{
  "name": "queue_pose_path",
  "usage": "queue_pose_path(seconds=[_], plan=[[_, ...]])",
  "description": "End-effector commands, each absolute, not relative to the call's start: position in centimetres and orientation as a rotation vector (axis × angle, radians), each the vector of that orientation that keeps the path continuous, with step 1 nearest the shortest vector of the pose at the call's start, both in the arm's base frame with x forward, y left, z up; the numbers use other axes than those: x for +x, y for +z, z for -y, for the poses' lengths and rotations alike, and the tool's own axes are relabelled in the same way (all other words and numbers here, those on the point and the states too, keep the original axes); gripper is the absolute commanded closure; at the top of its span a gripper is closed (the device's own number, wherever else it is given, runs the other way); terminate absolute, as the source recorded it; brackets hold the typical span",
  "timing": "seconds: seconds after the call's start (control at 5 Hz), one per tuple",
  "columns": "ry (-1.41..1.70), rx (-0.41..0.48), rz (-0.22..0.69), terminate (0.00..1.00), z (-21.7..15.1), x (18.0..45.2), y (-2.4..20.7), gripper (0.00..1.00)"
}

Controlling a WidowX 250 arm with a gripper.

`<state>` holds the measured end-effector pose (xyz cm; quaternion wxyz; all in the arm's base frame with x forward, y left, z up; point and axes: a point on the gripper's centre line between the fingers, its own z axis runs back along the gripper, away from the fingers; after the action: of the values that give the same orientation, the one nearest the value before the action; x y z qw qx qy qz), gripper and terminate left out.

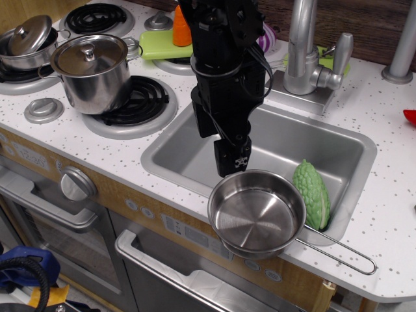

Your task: Put pan in sink

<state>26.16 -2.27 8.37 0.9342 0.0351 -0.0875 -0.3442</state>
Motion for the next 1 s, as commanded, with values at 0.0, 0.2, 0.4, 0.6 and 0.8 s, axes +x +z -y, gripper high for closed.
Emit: queue_pose_path(seconds=[0.0,0.2,0.4,0.6,0.8], plan=[[-0.704,0.072,0.179,0.0,2.3,26.2,8.4,0.0],[-0.871,0.09,0.222,0.0,3.1,27.2,8.0,0.0],[-0.954,0.057,0.266,0.0,3.8,28.4,7.2,0.0],[-1.015,0.065,0.271,0.0,4.4,29.3,6.5,0.0],[-1.07,0.059,0.285,0.0,5.2,29.7,5.2,0.0]])
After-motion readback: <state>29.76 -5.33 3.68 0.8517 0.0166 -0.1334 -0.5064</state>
